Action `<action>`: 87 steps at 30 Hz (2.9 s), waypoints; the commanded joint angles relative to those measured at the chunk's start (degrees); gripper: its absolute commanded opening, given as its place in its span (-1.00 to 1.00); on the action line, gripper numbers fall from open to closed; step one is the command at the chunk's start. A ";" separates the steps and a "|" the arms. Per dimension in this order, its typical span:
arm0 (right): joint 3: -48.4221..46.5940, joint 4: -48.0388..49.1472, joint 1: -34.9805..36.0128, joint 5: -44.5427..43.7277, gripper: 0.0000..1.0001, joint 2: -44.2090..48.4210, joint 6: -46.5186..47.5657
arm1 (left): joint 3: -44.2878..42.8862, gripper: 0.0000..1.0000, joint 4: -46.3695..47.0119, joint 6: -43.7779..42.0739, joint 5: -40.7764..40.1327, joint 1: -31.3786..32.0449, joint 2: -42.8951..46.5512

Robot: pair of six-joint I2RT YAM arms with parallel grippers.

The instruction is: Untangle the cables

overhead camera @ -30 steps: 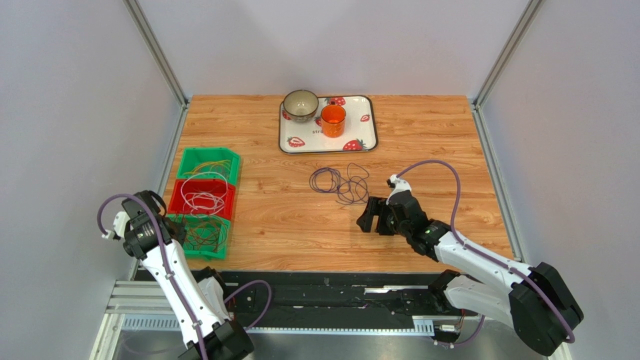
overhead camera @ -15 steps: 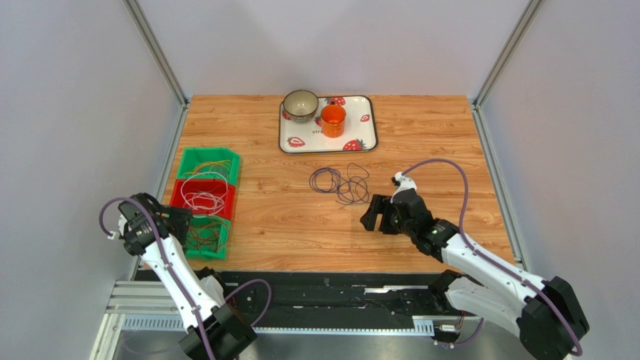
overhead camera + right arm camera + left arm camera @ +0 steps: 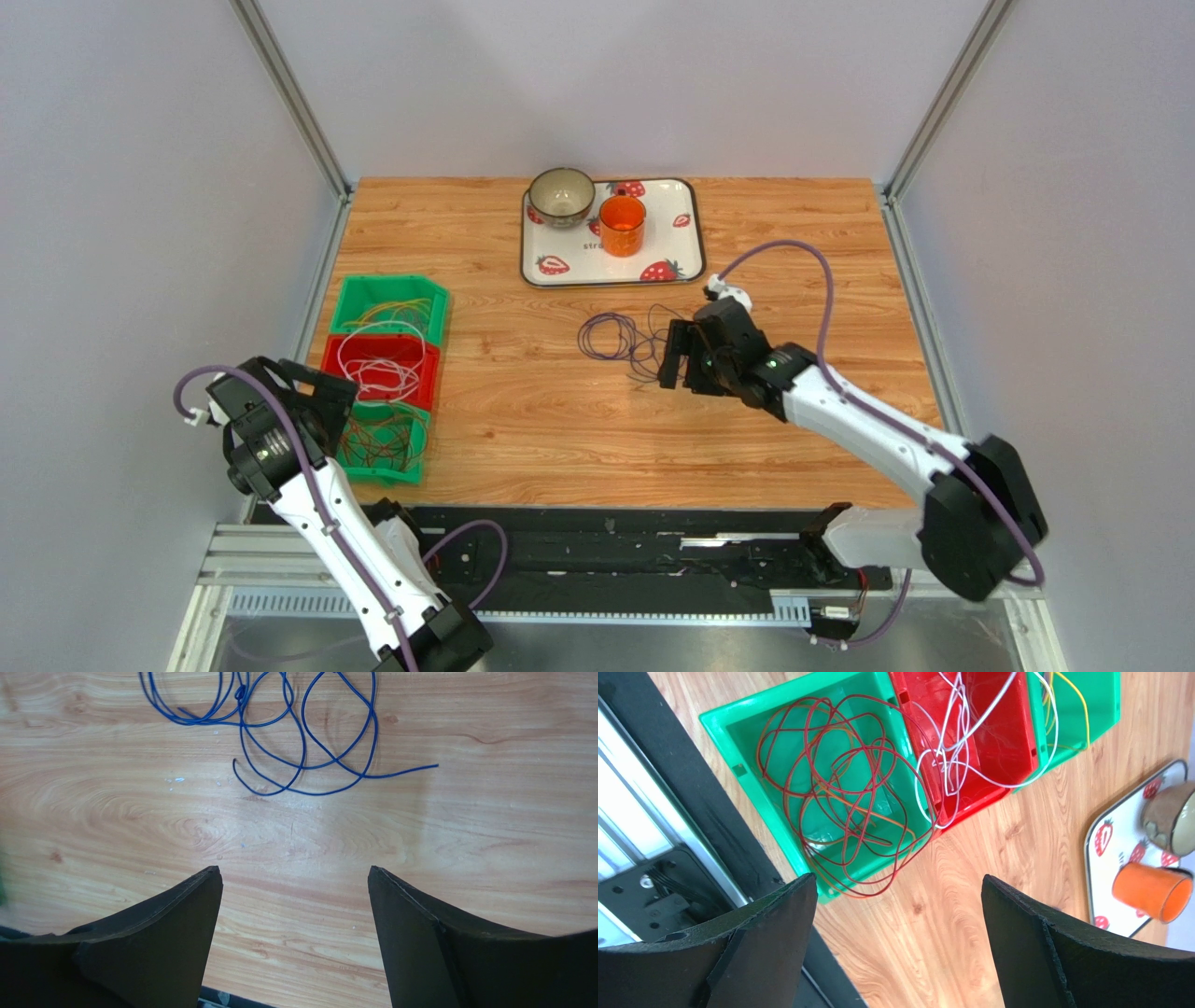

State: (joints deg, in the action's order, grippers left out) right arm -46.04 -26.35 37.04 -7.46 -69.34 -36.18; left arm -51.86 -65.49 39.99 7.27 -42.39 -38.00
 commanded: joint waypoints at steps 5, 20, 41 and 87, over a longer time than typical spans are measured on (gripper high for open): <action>-13.01 -3.98 -0.21 -1.94 0.61 -19.58 -1.96 | -3.42 0.91 -1.57 -9.13 2.31 2.31 1.52; -30.76 -9.06 -0.12 -7.47 0.63 -38.67 -3.10 | -5.18 0.91 -3.59 -12.21 4.07 7.76 4.34; -66.89 -31.48 4.09 -23.90 0.11 -65.83 -7.32 | -5.54 0.86 -3.24 -15.90 -0.24 17.42 8.29; -72.43 -4.24 23.07 -4.23 -1.00 -44.39 6.74 | -12.55 0.86 -6.83 -14.24 -0.68 20.15 8.03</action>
State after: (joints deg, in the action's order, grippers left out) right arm -111.83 -35.86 57.30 -14.41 -115.31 -31.20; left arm -57.04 -70.06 24.86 6.57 -22.55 -28.56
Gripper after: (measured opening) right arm 0.013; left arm 0.928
